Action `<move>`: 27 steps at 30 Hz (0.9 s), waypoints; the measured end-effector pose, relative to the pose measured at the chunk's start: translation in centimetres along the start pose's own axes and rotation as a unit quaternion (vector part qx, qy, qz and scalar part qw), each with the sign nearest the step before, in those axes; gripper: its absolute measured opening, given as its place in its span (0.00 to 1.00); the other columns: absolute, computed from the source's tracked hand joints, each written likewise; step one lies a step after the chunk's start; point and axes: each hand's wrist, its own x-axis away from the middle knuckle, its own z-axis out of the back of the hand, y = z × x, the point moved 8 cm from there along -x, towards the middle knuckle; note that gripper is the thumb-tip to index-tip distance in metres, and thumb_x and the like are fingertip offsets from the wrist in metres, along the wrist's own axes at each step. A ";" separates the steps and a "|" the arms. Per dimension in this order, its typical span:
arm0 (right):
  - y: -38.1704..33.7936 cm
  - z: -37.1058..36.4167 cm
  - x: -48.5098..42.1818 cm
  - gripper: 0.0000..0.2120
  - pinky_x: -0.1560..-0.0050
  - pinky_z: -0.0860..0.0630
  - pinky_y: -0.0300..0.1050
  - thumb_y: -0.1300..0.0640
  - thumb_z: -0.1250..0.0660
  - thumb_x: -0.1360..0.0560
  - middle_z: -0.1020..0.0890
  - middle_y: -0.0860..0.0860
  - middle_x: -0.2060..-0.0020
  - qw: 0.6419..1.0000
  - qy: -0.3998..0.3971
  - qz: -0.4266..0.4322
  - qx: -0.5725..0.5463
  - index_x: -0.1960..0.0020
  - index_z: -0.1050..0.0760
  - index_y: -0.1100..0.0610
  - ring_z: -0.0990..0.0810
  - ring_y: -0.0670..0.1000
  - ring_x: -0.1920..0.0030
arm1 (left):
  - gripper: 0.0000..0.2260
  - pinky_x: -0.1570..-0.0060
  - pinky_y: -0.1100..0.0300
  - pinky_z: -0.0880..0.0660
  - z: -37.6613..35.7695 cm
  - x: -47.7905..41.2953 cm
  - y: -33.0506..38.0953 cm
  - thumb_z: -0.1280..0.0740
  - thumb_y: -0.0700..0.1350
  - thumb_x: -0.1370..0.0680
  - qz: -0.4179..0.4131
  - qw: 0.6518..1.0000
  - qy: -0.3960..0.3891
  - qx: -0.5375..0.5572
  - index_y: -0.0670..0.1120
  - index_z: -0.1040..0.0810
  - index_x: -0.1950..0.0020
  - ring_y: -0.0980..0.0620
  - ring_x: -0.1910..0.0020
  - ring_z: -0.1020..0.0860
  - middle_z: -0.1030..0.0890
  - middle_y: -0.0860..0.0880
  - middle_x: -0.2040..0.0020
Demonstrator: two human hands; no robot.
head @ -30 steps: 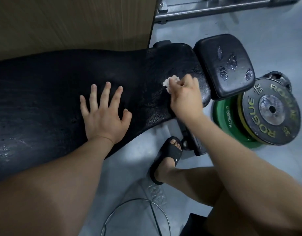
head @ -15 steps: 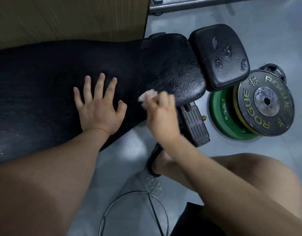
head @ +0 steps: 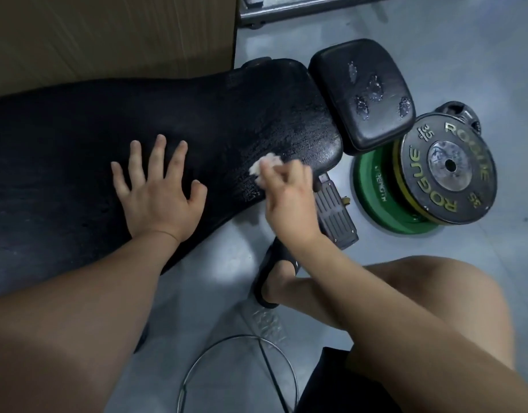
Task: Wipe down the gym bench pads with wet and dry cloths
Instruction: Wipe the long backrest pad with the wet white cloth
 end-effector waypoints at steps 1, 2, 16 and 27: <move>-0.9 -0.2 1.0 0.21 0.50 0.27 0.52 0.63 0.37 0.22 0.25 0.59 0.47 0.999 -0.024 0.047 -0.006 0.30 0.24 0.56 0.30 0.60 0.49 | 0.29 0.23 0.35 0.55 0.0 0.0 0.0 0.44 0.60 0.22 -0.001 1.000 -0.002 -0.002 0.59 0.43 0.20 0.42 0.18 0.53 0.46 0.51 0.18; -0.5 -0.1 1.3 0.23 0.50 0.27 0.52 0.65 0.36 0.23 0.25 0.59 0.47 0.997 -0.028 0.068 -0.007 0.29 0.25 0.55 0.30 0.60 0.48 | 0.29 0.23 0.35 0.56 0.0 0.1 0.0 0.44 0.60 0.22 -0.002 1.000 -0.005 -0.003 0.59 0.43 0.20 0.42 0.18 0.54 0.46 0.51 0.17; -1.6 -2.2 4.7 0.06 0.38 0.27 0.31 0.66 0.36 0.19 0.33 0.56 0.41 0.764 0.237 -0.460 -0.387 0.43 0.28 0.65 0.23 0.44 0.45 | 0.30 0.22 0.37 0.58 0.0 0.4 0.4 0.47 0.59 0.22 -0.003 1.000 -0.021 -0.012 0.59 0.46 0.19 0.44 0.18 0.56 0.49 0.53 0.17; 0.2 -3.7 6.5 0.09 0.58 0.21 0.48 0.54 0.33 0.20 0.19 0.60 0.54 0.621 0.252 -0.575 -0.469 0.57 0.30 0.48 0.18 0.51 0.60 | 0.30 0.23 0.37 0.57 -0.1 0.4 0.4 0.47 0.59 0.22 -0.002 1.000 -0.014 -0.011 0.60 0.44 0.19 0.44 0.18 0.54 0.47 0.53 0.17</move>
